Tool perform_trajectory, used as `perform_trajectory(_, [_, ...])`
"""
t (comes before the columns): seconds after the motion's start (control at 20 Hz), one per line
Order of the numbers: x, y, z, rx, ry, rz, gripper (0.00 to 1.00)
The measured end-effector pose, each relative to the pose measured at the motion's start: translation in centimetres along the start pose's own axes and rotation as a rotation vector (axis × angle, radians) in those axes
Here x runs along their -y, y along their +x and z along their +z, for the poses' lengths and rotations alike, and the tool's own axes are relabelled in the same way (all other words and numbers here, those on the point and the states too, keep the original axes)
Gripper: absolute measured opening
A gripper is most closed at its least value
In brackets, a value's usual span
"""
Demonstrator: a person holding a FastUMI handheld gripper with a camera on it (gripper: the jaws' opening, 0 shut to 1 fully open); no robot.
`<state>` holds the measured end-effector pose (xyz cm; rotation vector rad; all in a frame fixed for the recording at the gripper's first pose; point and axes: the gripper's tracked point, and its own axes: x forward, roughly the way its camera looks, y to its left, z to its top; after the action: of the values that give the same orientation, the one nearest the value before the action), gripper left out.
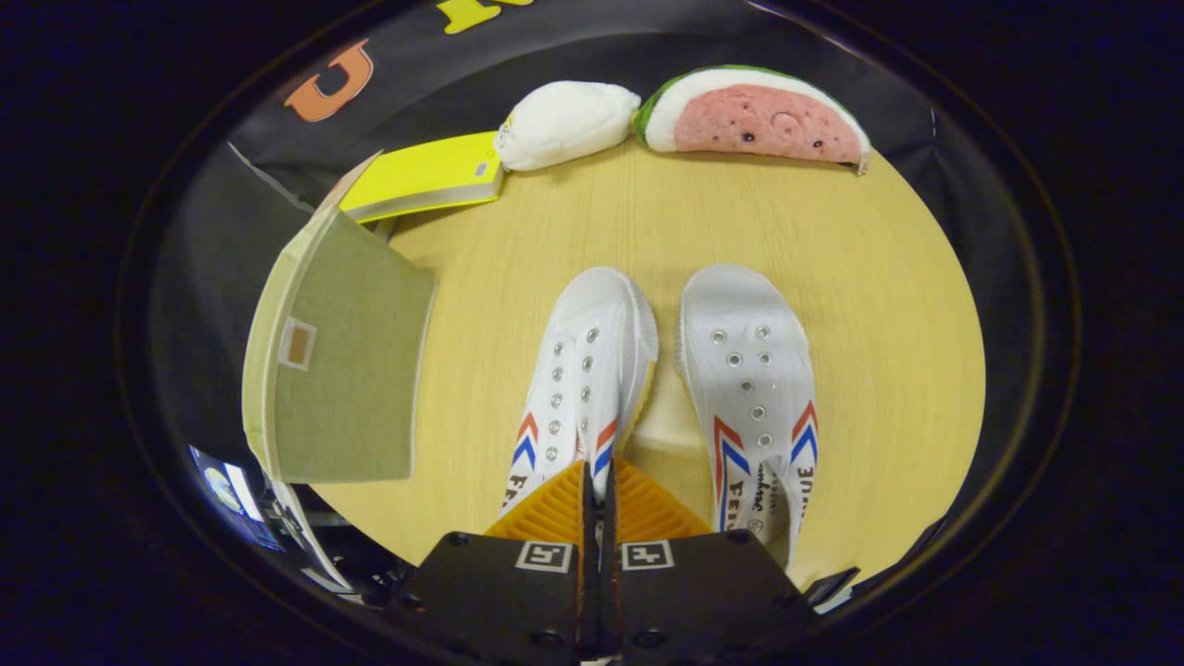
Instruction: Open the storage box then place both shoes into the box .Put the left shoe in first, then the right shoe, with the right side of both shoes facing outward in a uniform manner.
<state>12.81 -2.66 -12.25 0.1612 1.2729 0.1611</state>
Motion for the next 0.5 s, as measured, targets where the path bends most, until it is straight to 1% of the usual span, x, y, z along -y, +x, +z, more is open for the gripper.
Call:
perform_trajectory(0.1, [-1.2, -1.3, 0.3, 0.024, 0.032, 0.044, 0.06])
perform_trajectory(0.25, [-3.8, -4.4, 1.4, 0.062, 0.05, 0.081, 0.06])
perform_trajectory(0.35, [-6.0, -6.9, 2.5, 0.107, 0.04, 0.095, 0.05])
perform_trajectory(0.5, [-9.9, -10.5, 3.7, 0.172, 0.024, 0.138, 0.05])
